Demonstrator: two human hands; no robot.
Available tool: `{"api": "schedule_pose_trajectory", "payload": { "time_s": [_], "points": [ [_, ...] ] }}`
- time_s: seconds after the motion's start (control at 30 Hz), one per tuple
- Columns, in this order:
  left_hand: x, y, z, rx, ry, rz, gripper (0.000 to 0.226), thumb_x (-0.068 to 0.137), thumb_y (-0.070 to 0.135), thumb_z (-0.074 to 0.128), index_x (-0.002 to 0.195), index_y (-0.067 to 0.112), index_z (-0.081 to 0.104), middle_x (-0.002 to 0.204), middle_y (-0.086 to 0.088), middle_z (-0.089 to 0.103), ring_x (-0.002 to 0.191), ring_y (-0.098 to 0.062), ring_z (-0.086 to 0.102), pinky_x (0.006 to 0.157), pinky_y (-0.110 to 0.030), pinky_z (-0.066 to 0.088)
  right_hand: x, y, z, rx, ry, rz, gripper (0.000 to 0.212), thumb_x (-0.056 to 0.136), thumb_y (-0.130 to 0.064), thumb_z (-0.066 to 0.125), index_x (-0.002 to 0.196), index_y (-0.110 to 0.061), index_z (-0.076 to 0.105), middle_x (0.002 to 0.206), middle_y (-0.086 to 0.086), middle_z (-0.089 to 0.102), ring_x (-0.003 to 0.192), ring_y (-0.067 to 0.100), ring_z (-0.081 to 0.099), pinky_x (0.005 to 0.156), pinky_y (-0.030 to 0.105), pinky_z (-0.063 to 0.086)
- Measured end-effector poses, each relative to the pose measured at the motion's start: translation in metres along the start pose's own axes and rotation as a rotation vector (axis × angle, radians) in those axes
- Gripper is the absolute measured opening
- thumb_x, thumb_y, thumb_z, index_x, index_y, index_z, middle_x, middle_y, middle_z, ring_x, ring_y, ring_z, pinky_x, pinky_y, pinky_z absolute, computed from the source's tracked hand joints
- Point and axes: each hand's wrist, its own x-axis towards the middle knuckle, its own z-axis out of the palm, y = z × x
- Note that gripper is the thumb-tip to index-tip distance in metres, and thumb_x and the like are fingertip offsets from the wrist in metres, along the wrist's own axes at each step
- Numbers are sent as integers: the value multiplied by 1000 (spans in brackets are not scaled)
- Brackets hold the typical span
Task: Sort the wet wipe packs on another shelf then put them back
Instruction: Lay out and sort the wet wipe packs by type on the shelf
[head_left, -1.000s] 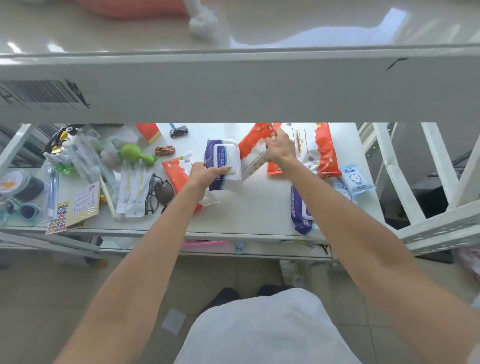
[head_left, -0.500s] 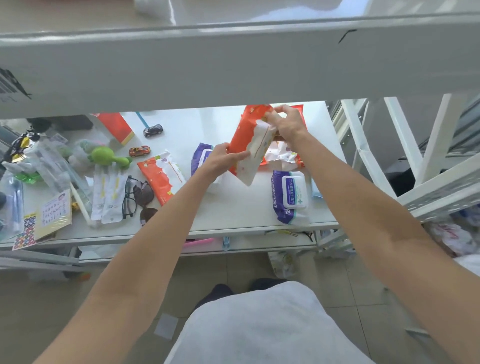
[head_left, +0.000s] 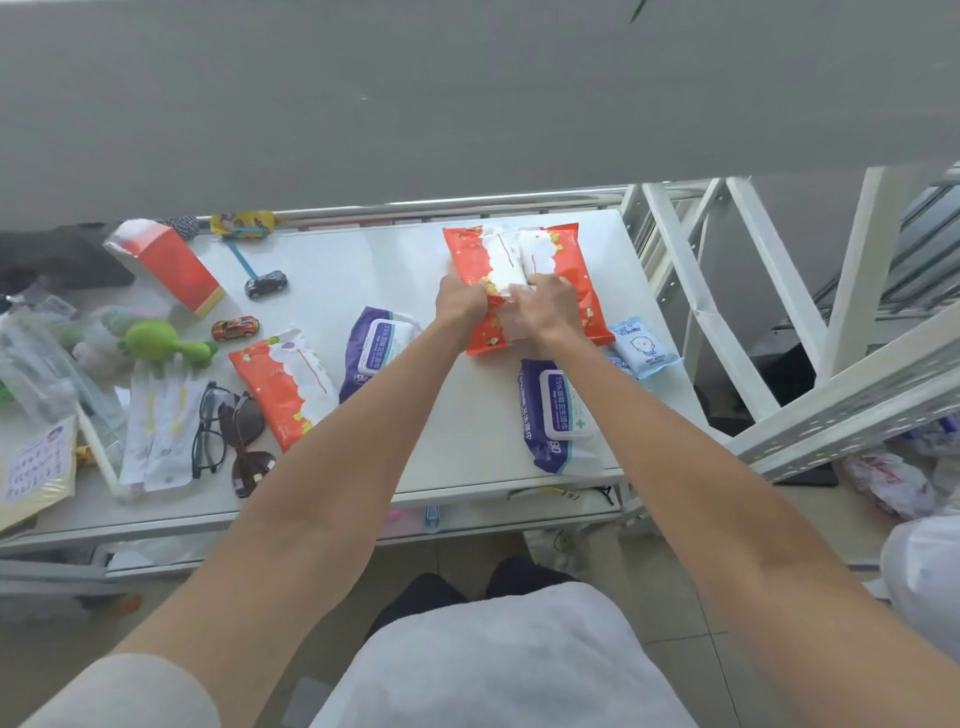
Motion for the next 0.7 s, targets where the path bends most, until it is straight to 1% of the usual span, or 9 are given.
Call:
{"api": "schedule_pose_trajectory", "payload": {
  "time_s": [0.1, 0.13, 0.23, 0.3, 0.33, 0.4, 0.5, 0.63, 0.7],
  "points": [
    [5, -6, 6, 140, 101, -63, 38, 92, 15, 56, 127, 2, 59, 129, -18, 61, 114, -36, 64, 90, -39, 55, 11, 10, -23, -175, 229, -73, 28, 96, -21, 56, 117, -9, 71, 120, 18, 59, 112, 33, 57, 94, 38, 48],
    [6, -10, 5, 170, 116, -63, 39, 90, 16, 55, 126, 3, 61, 131, -19, 60, 113, -37, 63, 93, -40, 55, 17, 19, -27, -213, 212, 2, 38, 94, -28, 59, 128, -13, 64, 127, 18, 55, 118, 36, 53, 97, 42, 46],
    [6, -14, 2, 212, 113, -38, 36, 89, 15, 50, 118, 4, 66, 125, -17, 55, 103, -34, 55, 89, -36, 50, 23, 49, -26, -216, -111, 229, 86, 84, -54, 65, 155, -26, 26, 142, 20, 41, 129, 43, 45, 106, 50, 41],
    [10, -19, 1, 218, 116, -40, 43, 81, 25, 51, 116, 8, 69, 122, -15, 56, 106, -33, 57, 95, -37, 53, 26, 62, -16, -154, -173, 184, 103, 85, -61, 66, 161, -29, 4, 144, 22, 42, 131, 41, 47, 108, 48, 43],
    [12, -22, 0, 214, 121, -37, 47, 75, 30, 52, 114, 11, 71, 121, -15, 60, 109, -34, 61, 96, -41, 54, 28, 64, -14, -138, -168, 146, 105, 86, -61, 65, 161, -29, 0, 144, 22, 44, 132, 40, 47, 109, 47, 43],
    [12, -25, -3, 207, 92, -27, 43, 75, 30, 55, 110, 13, 72, 114, -14, 69, 106, -33, 66, 93, -41, 56, 37, 63, -13, -115, -144, 94, 99, 92, -55, 64, 162, -25, 1, 143, 21, 47, 133, 38, 48, 108, 46, 42],
    [5, -25, -4, 136, 32, -14, 35, 79, 16, 58, 111, 12, 72, 100, -10, 77, 91, -29, 73, 82, -37, 61, 54, 61, -18, -112, -128, 51, 87, 96, -50, 60, 161, -21, 10, 142, 20, 50, 132, 37, 50, 107, 46, 43],
    [37, -44, 2, 61, -39, -25, 39, 70, 17, 52, 105, 13, 69, 96, -14, 78, 88, -34, 77, 84, -51, 64, 62, 63, -25, -47, -182, 50, 81, 95, -50, 61, 159, -23, 19, 140, 12, 58, 128, 34, 55, 101, 40, 45],
    [43, -41, 4, 76, -57, -32, 39, 71, 15, 50, 105, 12, 68, 97, -15, 77, 90, -38, 76, 85, -53, 63, 63, 63, -26, -14, -171, 61, 71, 97, -45, 59, 156, -24, 26, 141, 8, 59, 120, 32, 59, 89, 31, 48]
  ]
}}
